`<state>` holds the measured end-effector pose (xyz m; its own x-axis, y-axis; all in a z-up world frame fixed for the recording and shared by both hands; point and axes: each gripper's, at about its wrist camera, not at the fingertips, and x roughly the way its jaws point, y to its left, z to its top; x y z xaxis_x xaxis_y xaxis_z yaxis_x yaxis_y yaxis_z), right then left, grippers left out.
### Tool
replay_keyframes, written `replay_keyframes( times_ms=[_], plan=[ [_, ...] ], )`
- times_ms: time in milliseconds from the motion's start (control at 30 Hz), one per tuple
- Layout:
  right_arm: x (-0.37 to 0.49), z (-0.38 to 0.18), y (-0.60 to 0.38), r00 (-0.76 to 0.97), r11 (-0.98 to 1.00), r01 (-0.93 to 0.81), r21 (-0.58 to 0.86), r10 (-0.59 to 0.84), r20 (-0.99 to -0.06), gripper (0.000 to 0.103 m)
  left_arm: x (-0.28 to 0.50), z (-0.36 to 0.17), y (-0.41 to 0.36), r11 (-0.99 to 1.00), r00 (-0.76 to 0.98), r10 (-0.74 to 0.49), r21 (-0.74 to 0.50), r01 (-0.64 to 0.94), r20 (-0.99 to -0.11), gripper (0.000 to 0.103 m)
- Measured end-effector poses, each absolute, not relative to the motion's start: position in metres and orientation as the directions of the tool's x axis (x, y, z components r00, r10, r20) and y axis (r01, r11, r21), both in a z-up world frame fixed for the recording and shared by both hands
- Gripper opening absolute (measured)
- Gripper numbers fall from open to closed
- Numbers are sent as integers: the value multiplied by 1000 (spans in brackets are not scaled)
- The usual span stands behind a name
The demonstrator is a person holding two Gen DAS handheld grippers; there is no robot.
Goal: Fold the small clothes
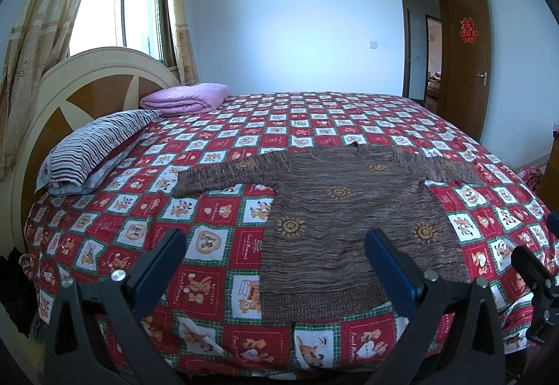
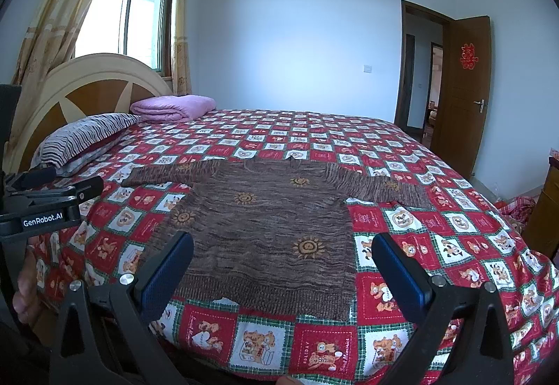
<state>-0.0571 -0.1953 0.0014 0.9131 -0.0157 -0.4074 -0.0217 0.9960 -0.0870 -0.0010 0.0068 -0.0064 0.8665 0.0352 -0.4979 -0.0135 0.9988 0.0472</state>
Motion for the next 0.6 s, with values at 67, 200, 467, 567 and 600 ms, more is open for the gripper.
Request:
replay_keyframes(
  times_ms=[67,200,467,567,600],
  plan=[
    [-57,-2,-194,912,996,-22,-88,-16,-409,102,-1,-7,7,999,866,36,48,-14,-499,103],
    [-58,-4,-192,911,996,-25,-87,-13,-413,102,-1,-7,8,999,866,36,48,-14,-499,103],
    [-52,-5,-200,913,994,-77,-77,39,-406,102,8,-17,15,998,863,47,65,-17,-503,103],
    [-40,-12,-206,907,994,-69,-85,28,-420,102,19,-26,18,997,855,55,82,-15,-515,103],
    [-34,-16,-208,902,994,-65,-87,21,-431,102,23,-26,15,996,853,55,86,-12,-519,103]
  ],
)
